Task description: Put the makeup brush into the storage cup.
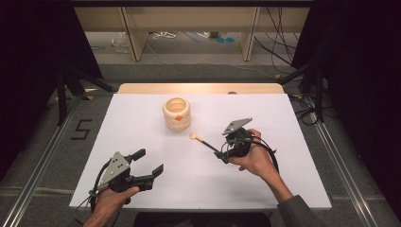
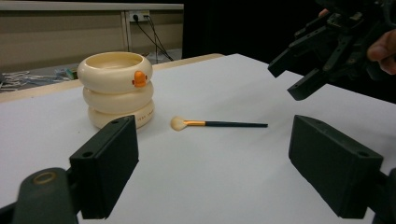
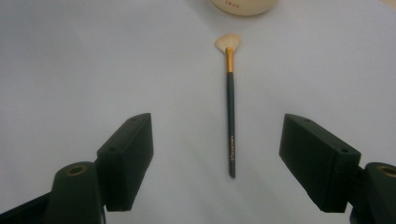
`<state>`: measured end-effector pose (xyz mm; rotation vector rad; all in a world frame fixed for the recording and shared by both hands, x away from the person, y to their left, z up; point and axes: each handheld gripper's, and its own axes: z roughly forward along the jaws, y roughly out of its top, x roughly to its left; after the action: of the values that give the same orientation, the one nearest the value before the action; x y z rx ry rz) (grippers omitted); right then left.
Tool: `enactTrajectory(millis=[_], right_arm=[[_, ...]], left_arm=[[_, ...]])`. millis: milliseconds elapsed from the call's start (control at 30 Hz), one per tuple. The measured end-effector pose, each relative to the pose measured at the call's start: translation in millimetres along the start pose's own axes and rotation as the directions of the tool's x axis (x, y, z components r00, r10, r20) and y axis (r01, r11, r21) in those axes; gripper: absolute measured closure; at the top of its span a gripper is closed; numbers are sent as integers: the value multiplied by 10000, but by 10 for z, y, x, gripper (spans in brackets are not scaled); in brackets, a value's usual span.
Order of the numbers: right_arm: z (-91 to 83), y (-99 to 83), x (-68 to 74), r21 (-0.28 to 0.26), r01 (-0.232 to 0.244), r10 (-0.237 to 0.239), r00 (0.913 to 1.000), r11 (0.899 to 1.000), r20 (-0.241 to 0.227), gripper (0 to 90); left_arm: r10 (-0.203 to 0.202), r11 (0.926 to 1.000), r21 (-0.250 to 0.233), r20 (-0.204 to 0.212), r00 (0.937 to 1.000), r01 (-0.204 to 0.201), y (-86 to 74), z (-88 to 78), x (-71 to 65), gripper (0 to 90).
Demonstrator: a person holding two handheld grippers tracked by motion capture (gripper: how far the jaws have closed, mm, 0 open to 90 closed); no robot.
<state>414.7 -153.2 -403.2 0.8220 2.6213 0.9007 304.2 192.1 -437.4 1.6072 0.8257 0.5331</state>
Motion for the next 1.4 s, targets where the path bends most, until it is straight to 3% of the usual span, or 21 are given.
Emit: enactTrajectory(millis=[67,100,533,1000,1233,1400], right_arm=[[31,23,-23,9,153,-153,9999,9999,57,276],[78,64,-45,194,80,-80,10000,9998,-8,278],[320,300,-174,1167,278,-278,9996,9928,-13,286],[498,443,-216,1702,337,-317,9994,9848,-142,321],[552,461,-251,1913,137,-112,9998,9814,-138,333],[613,513,-264,2097,316,-290,9995,9773,-155,361]], left_arm=[[-50,10000,15,-8,10000,50,-2,0,-1,156],[158,9998,143,-58,9999,-157,7,-11,8,157],[91,9998,164,-93,9999,-89,6,-8,8,156],[62,9999,149,-57,10000,-61,8,-7,7,157],[26,9998,175,-106,9999,-24,6,-2,4,156],[50,9998,188,-71,10000,-49,5,0,4,156]])
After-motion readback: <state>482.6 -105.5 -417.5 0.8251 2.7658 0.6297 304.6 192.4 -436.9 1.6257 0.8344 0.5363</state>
